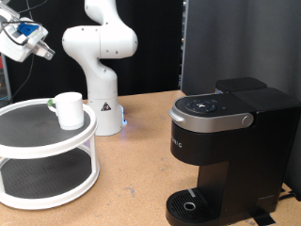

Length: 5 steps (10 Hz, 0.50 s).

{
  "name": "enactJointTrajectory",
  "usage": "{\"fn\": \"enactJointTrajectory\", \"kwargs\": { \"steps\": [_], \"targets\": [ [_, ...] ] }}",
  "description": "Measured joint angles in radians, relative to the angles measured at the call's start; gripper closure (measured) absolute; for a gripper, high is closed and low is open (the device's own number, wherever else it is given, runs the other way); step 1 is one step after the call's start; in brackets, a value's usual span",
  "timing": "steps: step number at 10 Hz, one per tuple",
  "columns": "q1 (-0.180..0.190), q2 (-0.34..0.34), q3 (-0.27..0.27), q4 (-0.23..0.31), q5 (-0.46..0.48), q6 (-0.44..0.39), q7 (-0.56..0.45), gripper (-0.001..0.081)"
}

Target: Make a cup of coffee with the keurig machine

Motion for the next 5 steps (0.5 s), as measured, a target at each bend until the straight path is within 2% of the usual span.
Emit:
{"fn": "enactJointTrajectory", "kwargs": {
  "steps": [5],
  "targets": [
    [-0.002,0.005,-0.040,-0.047,-0.007,0.105,-0.010,0.0805]
  ]
}}
